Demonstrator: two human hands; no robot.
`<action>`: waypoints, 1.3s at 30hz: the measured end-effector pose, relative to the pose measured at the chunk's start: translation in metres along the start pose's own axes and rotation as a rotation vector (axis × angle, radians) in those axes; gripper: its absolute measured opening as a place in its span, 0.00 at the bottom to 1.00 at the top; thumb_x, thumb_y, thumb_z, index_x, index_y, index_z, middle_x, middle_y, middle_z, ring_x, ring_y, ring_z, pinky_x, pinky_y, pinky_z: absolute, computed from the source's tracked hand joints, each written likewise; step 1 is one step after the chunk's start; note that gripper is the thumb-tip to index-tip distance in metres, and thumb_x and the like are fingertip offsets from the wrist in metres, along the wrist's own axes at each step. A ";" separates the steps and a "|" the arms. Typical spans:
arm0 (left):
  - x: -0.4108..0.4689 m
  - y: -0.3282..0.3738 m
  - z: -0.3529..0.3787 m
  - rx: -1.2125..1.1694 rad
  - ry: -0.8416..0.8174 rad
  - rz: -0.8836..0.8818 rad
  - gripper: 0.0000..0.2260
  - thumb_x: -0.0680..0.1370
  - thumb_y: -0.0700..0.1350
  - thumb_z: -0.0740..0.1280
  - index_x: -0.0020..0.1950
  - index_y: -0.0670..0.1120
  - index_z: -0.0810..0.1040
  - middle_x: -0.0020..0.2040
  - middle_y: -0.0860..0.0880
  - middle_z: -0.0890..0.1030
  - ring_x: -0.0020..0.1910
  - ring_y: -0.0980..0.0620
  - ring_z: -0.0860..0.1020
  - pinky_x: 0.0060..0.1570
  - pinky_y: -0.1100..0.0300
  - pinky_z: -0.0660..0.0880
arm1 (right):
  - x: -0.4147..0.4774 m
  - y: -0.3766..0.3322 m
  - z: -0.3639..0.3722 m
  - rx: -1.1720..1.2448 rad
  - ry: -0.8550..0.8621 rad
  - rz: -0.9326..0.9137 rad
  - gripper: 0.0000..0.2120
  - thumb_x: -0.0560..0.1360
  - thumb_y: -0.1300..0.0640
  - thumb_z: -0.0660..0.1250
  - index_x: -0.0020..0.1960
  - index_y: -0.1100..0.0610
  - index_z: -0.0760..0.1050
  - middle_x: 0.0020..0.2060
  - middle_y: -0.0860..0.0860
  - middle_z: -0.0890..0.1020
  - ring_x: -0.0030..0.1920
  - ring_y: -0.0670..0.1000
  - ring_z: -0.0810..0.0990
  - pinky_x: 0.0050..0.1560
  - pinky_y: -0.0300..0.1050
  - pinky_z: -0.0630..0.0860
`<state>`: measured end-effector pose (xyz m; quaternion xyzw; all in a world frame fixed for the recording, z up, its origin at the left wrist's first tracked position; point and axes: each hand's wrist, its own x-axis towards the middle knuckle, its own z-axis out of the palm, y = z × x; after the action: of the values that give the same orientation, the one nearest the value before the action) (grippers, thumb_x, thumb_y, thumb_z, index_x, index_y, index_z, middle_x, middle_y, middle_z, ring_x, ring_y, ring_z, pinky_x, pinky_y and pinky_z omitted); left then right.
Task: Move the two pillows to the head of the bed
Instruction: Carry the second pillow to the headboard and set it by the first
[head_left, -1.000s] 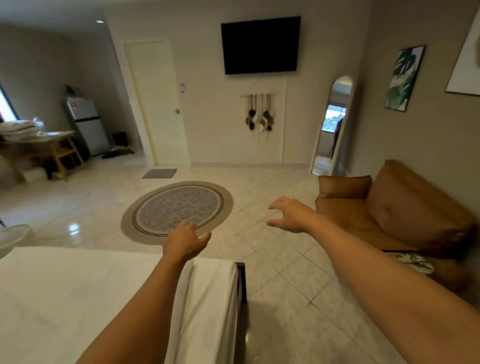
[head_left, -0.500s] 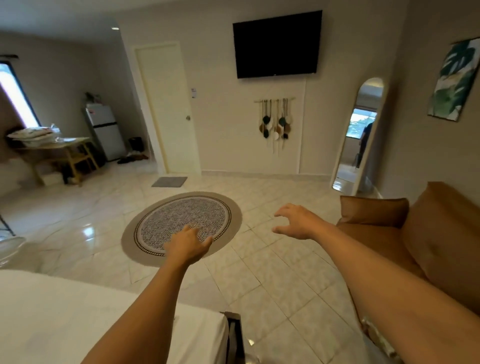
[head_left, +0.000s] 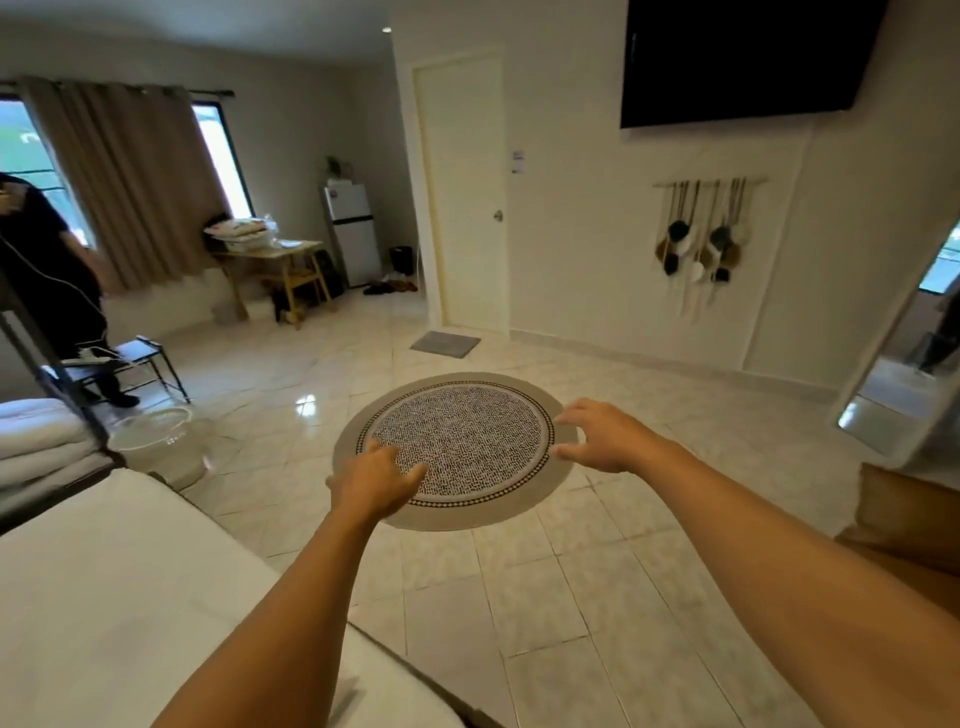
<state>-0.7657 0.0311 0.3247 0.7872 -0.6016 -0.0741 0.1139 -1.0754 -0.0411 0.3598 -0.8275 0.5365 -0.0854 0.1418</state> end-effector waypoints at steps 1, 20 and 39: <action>0.017 -0.001 0.000 -0.015 0.001 -0.019 0.30 0.74 0.68 0.58 0.68 0.50 0.74 0.68 0.47 0.73 0.61 0.43 0.75 0.59 0.37 0.71 | 0.018 0.002 -0.003 -0.004 -0.005 -0.012 0.30 0.74 0.38 0.67 0.73 0.48 0.70 0.74 0.47 0.68 0.73 0.53 0.66 0.71 0.56 0.66; 0.226 -0.034 0.001 -0.049 0.166 -0.512 0.32 0.75 0.67 0.59 0.73 0.49 0.68 0.76 0.47 0.64 0.70 0.40 0.67 0.62 0.39 0.69 | 0.371 -0.018 -0.008 -0.055 -0.172 -0.503 0.30 0.76 0.39 0.65 0.74 0.49 0.68 0.75 0.49 0.66 0.74 0.53 0.65 0.73 0.55 0.65; 0.125 -0.144 0.007 -0.107 0.397 -1.350 0.32 0.77 0.65 0.58 0.76 0.50 0.62 0.79 0.48 0.57 0.73 0.38 0.63 0.66 0.42 0.65 | 0.469 -0.282 0.132 -0.103 -0.514 -1.279 0.31 0.75 0.37 0.66 0.73 0.48 0.69 0.75 0.50 0.68 0.73 0.54 0.68 0.71 0.54 0.67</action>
<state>-0.6006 -0.0546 0.2819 0.9803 0.0548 -0.0131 0.1894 -0.6006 -0.3415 0.3219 -0.9810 -0.1041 0.0723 0.1469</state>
